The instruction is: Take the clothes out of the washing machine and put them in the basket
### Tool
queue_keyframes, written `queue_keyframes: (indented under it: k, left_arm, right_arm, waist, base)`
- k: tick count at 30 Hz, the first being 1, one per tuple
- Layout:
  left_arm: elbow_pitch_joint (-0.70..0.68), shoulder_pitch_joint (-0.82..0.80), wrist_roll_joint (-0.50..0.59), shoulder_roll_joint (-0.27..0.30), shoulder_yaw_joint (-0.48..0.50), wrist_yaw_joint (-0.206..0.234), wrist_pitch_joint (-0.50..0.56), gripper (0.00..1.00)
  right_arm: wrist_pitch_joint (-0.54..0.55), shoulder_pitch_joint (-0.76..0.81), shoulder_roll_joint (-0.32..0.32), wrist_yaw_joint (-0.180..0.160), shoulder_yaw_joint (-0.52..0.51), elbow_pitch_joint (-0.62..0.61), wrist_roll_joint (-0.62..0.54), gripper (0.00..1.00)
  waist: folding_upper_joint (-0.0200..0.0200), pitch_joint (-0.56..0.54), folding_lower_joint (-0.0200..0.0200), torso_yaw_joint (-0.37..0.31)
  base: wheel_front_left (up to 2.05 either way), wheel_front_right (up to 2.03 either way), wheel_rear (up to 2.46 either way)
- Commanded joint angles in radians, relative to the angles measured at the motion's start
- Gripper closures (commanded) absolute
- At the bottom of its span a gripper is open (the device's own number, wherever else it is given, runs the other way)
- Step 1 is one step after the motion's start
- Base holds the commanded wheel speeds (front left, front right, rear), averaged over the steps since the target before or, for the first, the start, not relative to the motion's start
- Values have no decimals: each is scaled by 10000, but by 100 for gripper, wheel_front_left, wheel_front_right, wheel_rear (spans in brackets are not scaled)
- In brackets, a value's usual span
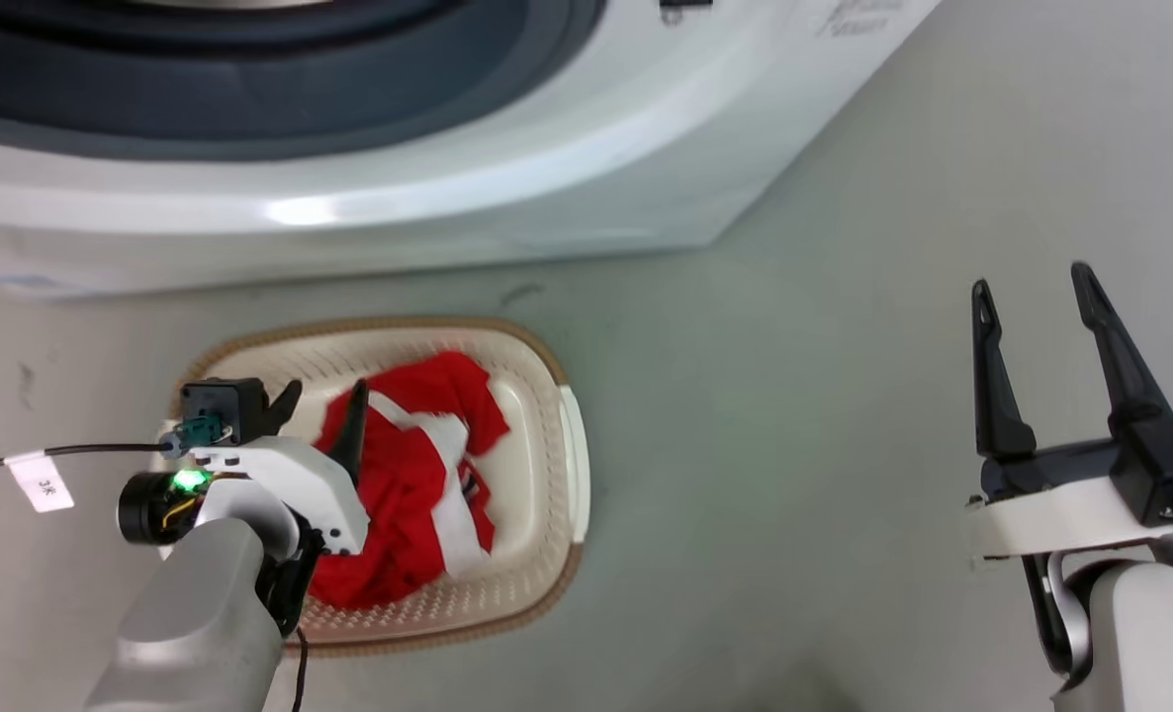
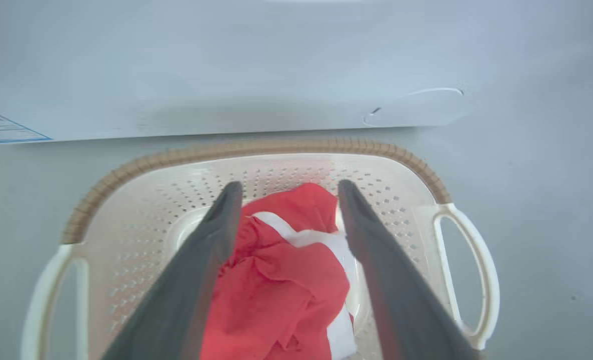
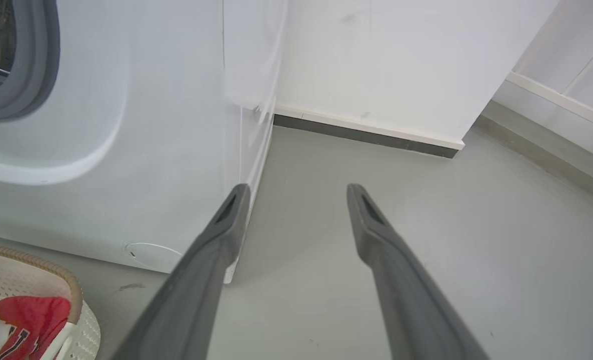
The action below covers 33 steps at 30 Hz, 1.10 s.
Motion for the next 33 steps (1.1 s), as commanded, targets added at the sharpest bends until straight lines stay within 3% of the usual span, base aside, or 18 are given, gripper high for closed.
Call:
queue_keyframes:
  k: [1, 7, 18, 25, 33]
  left_arm:
    - [-362, 200, 164, 53, 135, 1, -19, 0]
    - [-3248, 1433, 1298, 7, 1420, 129, -20, 0]
    - [-7261, 3943, 3173, -839, 3598, 286, -22, 0]
    - [-8510, 5372, 4011, -1539, 4042, 391, -22, 0]
    - [-8652, 6494, 4233, -2037, 4319, 317, -22, 0]
  right_arm:
    - [-23, 99, 2, -7, -66, 32, -74, 0]
    - [-23, 397, 1, -7, -363, 303, -213, 0]
    - [-23, 1108, 1, -7, -659, 500, -222, 0]
    - [-23, 1772, 1, -9, -538, 407, 1, 0]
    - [-23, 2629, 1, -9, -375, 212, 378, 0]
  waist:
    - [0, -970, 0, 393]
    - [0, -2352, 0, 859]
    - [0, -4182, 0, 1357]
    - [0, -4933, 0, 1410]
    - [0, -5578, 0, 1288]
  base:
    - [0, 0, 0]
    - [0, 0, 0]
    - [0, 0, 0]
    - [0, 0, 0]
    - [0, 0, 0]
